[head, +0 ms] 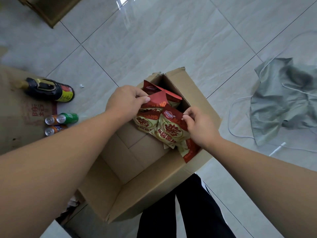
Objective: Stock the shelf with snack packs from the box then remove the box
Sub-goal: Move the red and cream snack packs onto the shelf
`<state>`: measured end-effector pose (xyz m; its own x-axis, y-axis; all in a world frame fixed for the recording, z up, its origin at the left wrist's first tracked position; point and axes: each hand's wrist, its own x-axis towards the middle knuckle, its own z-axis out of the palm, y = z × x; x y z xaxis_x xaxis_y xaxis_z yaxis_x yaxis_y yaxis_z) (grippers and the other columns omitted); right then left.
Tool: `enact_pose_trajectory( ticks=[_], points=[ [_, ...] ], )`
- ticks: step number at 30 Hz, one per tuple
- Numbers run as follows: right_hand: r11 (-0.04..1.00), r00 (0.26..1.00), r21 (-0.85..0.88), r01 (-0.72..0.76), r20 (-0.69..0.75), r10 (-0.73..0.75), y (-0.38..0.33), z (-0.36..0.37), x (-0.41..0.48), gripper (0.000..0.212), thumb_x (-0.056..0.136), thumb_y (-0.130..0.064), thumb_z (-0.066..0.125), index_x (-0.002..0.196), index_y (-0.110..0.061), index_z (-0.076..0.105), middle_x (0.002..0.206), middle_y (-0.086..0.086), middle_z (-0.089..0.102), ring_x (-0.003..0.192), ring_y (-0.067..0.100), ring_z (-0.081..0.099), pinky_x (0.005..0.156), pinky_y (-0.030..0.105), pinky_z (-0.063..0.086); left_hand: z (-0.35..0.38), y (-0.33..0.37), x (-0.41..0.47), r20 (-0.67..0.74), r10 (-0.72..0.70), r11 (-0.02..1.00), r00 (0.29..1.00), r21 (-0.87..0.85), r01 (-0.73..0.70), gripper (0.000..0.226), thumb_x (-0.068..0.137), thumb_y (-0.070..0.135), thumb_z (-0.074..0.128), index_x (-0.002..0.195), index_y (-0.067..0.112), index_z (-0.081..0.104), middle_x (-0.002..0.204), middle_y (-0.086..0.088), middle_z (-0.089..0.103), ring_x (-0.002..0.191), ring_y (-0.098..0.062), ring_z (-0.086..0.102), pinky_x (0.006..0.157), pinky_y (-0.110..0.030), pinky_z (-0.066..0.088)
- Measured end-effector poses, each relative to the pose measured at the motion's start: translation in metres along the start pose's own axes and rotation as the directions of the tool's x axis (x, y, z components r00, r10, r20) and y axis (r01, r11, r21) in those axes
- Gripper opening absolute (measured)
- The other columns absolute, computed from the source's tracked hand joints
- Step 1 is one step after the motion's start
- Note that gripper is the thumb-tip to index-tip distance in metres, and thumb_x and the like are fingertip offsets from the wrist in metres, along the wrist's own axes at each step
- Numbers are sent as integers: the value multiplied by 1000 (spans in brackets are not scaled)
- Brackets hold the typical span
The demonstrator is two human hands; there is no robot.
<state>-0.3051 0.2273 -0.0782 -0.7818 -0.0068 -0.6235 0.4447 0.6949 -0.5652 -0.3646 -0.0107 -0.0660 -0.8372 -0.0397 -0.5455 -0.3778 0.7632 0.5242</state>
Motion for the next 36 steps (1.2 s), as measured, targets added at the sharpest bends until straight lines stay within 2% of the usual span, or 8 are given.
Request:
enact_pose_trajectory(
  ticks=[3,6,9,15,20,24,29,36],
  points=[
    [992,1000,127,14,-5,-13,-13,-15,-4,10,100,-23,58,91,-21,63,85,-3,70,73,4,60,59,11,39,-11,4,-8,-1,-26,999,1000,-39,26,10,89,35,71,94,32,80,75,18,67,74,-7,65,76,-30,53],
    [974,1000,228,15,9,-17,-24,-27,-9,11,97,-20,63,87,-19,66,77,5,70,68,12,61,69,26,50,-22,6,-19,-17,-40,997,999,-74,38,7,89,33,72,89,31,79,68,21,64,61,2,56,67,-24,45],
    [976,999,216,27,28,-33,-37,-44,-15,10,96,-22,64,88,-18,67,79,4,73,73,20,67,77,37,54,-41,15,-34,-23,-53,994,998,-97,50,6,88,32,73,87,30,78,67,19,64,58,2,54,64,-23,42],
    [977,983,135,168,56,-177,-84,-83,-30,17,93,-25,64,77,-28,63,73,-6,73,71,14,67,74,36,53,-89,40,-69,-68,-105,983,992,-160,93,11,88,34,74,84,25,78,69,8,71,53,-4,57,58,-22,45],
    [952,948,73,297,97,-303,-142,-122,-45,15,96,-20,63,81,-23,62,77,-4,74,73,17,69,71,36,53,-141,65,-102,-136,-145,971,980,-212,114,13,88,37,74,87,25,79,71,5,71,56,-8,60,57,-23,46],
    [906,897,35,421,131,-422,-198,-154,-59,13,97,-19,63,84,-20,64,77,3,73,66,15,65,66,36,53,-188,80,-127,-208,-184,940,961,-324,109,9,86,36,76,79,31,77,81,4,75,78,-18,73,77,-39,62],
    [826,817,-44,563,184,-547,-270,-181,-84,10,97,-19,63,87,-20,65,77,1,74,68,16,68,67,34,54,-245,99,-167,-318,-185,937,930,-341,70,7,87,33,75,81,30,77,78,7,75,74,-13,71,67,-28,59],
    [644,653,-131,754,255,-713,-373,-213,-144,10,99,-23,60,89,-21,63,85,-5,75,79,11,71,69,35,58,-327,111,-255,-461,-215,936,861,-349,47,8,85,35,77,83,28,79,77,1,77,74,-22,73,70,-34,58]
  ],
)
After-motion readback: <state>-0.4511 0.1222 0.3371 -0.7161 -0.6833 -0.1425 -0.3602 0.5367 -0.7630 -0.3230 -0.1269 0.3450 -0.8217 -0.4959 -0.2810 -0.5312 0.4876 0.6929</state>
